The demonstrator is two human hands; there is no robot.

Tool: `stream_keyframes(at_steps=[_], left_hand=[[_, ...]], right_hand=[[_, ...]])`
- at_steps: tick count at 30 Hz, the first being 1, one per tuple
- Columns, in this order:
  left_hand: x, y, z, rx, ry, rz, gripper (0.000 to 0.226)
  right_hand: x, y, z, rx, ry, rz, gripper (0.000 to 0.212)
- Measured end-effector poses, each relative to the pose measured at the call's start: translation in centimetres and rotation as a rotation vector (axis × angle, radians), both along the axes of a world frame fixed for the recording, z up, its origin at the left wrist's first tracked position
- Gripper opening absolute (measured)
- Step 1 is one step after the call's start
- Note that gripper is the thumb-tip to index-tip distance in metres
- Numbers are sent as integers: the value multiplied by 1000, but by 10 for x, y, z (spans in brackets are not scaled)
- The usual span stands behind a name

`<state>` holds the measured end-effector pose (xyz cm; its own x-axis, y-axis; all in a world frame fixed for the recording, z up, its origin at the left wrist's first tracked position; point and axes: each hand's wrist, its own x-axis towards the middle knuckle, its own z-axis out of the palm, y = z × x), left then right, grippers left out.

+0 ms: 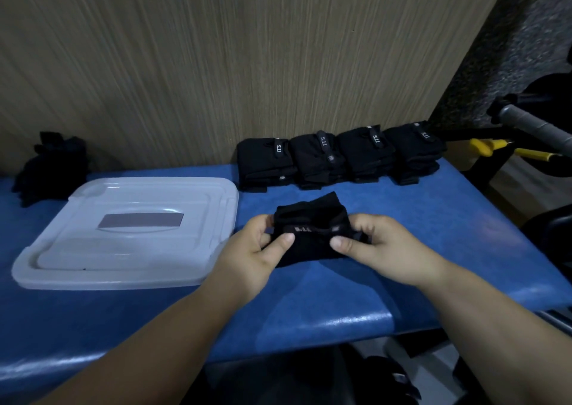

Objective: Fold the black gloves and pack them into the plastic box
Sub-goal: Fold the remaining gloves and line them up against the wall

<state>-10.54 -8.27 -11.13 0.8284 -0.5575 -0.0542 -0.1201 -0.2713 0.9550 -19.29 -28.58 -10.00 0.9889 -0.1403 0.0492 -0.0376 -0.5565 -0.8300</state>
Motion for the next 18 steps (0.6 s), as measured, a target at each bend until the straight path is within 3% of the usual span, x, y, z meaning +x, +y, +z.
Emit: stream_keyframes(at_steps=[2, 6, 13, 16, 18], left_hand=[[0, 1, 0, 61, -51, 29, 29], [1, 2, -3, 166, -194, 40, 47], [0, -4, -4, 271, -368, 81, 54], [-2, -2, -6, 288, -641, 90, 49], [-5, -3, -7, 337, -792, -66, 51]], right_hand=[[1, 1, -2, 35, 37, -30, 39], [6, 6, -5, -34, 119, -157, 50], [8, 21, 1, -355, 199, -366, 48], [8, 27, -5, -500, 165, -417, 39], [7, 28, -9, -524, 65, -439, 20]])
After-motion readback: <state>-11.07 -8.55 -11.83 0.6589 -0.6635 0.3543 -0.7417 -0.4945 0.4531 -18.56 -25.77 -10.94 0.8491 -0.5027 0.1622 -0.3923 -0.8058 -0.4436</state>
